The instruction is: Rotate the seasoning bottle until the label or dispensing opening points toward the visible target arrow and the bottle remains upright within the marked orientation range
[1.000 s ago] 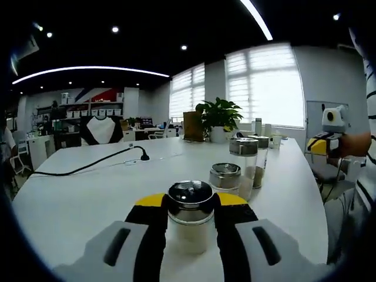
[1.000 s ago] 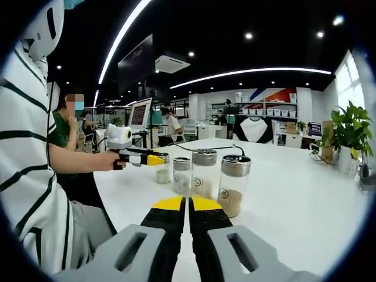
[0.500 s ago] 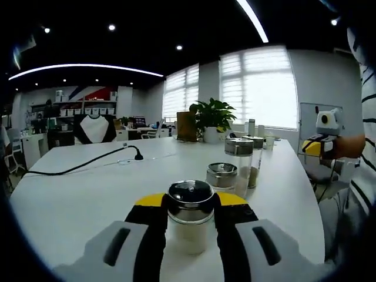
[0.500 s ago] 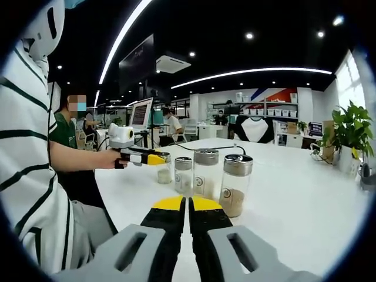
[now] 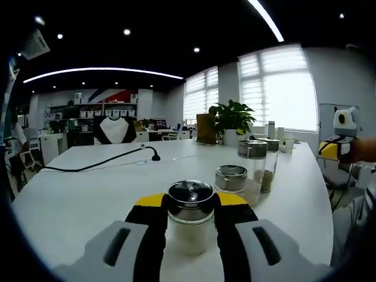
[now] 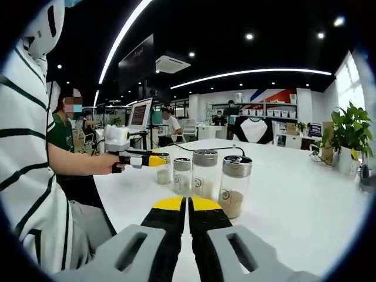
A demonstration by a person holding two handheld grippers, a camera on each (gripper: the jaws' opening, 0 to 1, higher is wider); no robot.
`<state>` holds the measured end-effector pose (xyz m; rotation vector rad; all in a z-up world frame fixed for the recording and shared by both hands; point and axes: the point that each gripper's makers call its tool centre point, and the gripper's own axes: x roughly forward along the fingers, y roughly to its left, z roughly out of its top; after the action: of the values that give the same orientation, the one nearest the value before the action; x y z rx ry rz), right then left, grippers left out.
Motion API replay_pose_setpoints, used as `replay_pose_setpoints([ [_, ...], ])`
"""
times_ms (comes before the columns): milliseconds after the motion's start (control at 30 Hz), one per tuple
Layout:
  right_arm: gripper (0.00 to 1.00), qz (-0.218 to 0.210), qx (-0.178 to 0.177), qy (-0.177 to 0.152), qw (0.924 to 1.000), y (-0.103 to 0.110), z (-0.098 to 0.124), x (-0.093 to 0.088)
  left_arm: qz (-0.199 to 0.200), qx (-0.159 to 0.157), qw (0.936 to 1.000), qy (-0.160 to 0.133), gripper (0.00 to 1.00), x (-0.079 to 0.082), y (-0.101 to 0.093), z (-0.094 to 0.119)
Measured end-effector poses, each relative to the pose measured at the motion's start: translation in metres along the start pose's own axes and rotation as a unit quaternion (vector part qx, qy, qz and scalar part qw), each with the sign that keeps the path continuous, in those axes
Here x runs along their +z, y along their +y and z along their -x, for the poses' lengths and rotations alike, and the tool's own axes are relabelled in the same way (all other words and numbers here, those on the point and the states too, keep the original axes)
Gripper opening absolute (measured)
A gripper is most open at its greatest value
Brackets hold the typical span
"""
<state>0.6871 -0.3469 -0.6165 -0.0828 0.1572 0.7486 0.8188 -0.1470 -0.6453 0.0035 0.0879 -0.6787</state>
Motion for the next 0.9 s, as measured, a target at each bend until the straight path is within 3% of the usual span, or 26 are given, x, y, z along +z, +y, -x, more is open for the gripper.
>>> replay_pose_setpoints([
  [267, 0.0, -0.004, -0.005, 0.0, 1.0, -0.0014, 0.0024, -0.0015, 0.001, 0.038, 0.9992, -0.014, 0.32, 0.0001, 0.0037, -0.0019],
  [433, 0.0, -0.008, -0.006, -0.002, 1.0, -0.0019, 0.003, -0.0013, 0.0, 0.042, 0.999, -0.013, 0.33, 0.0003, 0.0054, -0.0021],
  [700, 0.0, -0.007, 0.0, -0.003, 1.0, 0.0, 0.0007, -0.0012, 0.03, -0.001, 0.9995, -0.013, 0.35, 0.0049, 0.0098, 0.0023],
  [800, 0.0, -0.007, 0.002, -0.001, 1.0, 0.0009, -0.0004, -0.0022, 0.003, -0.028, 0.9996, 0.007, 0.36, 0.0041, 0.0046, 0.0044],
  [900, 0.0, -0.007, 0.002, 0.0, 1.0, 0.0011, -0.0014, -0.0022, 0.001, -0.05, 0.9987, 0.006, 0.36, 0.0075, 0.0019, 0.0052],
])
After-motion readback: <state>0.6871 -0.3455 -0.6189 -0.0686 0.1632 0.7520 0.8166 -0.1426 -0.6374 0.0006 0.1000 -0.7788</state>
